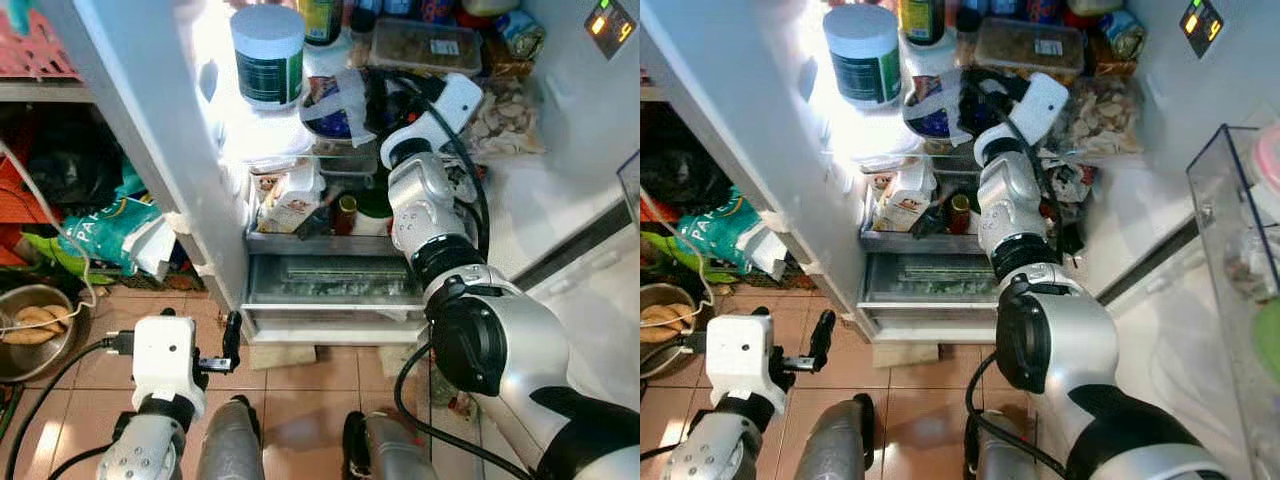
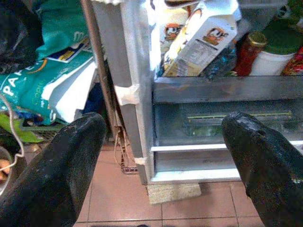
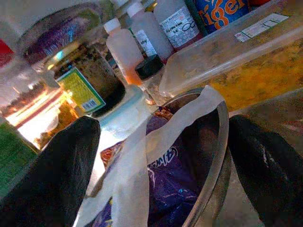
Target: Restocking fridge
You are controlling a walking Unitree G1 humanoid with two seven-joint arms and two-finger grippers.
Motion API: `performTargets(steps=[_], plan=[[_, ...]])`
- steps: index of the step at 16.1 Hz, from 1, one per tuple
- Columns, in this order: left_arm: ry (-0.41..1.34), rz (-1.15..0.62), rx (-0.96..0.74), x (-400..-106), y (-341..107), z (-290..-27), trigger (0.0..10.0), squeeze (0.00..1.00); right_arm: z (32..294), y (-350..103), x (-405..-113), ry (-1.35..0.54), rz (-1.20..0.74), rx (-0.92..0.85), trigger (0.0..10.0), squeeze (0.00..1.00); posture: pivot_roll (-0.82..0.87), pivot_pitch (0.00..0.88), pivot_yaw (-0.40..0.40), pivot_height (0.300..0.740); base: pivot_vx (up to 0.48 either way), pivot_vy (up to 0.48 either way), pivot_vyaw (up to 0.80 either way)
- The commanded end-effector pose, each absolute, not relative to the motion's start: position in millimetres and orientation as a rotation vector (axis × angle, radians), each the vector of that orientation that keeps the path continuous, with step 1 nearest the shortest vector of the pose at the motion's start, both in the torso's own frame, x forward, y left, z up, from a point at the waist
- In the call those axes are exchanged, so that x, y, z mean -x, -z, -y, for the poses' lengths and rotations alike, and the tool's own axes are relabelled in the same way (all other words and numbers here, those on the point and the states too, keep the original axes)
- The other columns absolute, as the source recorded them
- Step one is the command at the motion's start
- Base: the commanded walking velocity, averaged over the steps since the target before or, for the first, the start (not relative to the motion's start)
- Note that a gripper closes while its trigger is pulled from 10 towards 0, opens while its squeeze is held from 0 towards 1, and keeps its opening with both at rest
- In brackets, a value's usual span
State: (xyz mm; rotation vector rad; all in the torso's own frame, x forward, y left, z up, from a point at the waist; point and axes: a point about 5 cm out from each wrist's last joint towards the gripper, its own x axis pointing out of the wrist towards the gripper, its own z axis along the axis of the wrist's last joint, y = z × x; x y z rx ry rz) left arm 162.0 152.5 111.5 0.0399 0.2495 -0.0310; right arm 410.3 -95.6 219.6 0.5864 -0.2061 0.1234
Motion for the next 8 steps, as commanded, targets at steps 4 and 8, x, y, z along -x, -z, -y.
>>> performTargets(steps=[4, 8], plan=[[0.031, -0.245, -0.048, -170.3, -108.9, -154.5, 10.0, 0.00, 100.5, -222.8, -406.6, -0.191, 0.288, -0.461, 10.0, 1.00, 0.27, 0.088, 0.003, 0.740, 0.000, 0.000, 0.00], [0.048, -0.219, -0.053, -183.3, -108.3, -155.9, 10.0, 0.00, 109.8, -214.0, -399.2, -0.251, 0.337, -0.312, 10.0, 1.00, 0.25, 0.063, 0.017, 0.740, 0.000, 0.000, 0.00]])
